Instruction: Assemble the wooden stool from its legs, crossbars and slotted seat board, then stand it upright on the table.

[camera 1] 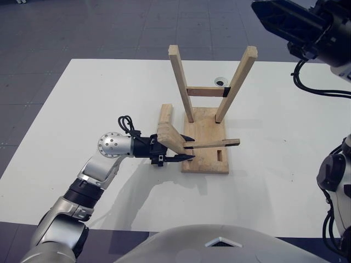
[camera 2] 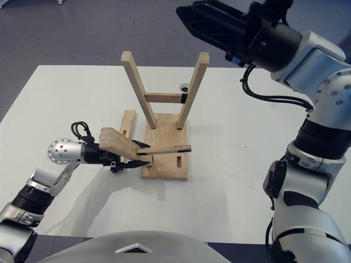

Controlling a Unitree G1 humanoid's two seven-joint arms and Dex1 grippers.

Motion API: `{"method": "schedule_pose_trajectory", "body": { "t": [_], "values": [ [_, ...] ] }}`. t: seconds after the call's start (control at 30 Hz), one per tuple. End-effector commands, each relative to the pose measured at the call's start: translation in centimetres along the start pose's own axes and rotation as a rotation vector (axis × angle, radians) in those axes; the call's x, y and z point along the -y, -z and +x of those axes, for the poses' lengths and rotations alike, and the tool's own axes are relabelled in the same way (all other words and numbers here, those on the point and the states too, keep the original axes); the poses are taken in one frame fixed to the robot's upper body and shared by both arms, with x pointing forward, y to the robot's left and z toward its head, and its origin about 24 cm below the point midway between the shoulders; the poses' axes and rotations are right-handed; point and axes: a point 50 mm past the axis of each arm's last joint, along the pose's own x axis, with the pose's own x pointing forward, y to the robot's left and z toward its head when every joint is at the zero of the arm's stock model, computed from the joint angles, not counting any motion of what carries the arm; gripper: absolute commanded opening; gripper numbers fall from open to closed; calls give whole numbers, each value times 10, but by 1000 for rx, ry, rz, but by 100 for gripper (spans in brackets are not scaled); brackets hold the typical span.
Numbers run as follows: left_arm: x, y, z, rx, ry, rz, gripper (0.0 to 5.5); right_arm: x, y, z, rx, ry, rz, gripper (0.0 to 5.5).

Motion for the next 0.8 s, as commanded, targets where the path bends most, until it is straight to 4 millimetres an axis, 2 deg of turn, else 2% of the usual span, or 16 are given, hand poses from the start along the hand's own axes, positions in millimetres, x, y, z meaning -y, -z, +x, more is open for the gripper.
{"method": "schedule_pose_trajectory", "body": {
  "t": [0.03, 0.17, 0.2, 0.5, 0.63, 0.8],
  "values": [
    [31, 69, -22, -420, 17, -192, 205, -6, -4, 3, 7, -28, -13, 550],
    [26, 66, -20, -405, 9, -191, 205, -6, -4, 3, 6, -30, -12, 550],
    [24, 65, -20, -400, 4, -189, 246, -6, -3, 3, 6, -30, -12, 550],
    [15, 59, -20, -386, -32, -184, 387, -6, -3, 2, 6, -20, -16, 550],
    [10, 46, -25, -389, 4, -176, 457, -7, -2, 3, 1, -18, -19, 550],
    [-2, 13, -37, -362, 20, -166, 457, -4, 2, 0, -3, 10, -17, 550]
  ]
}}
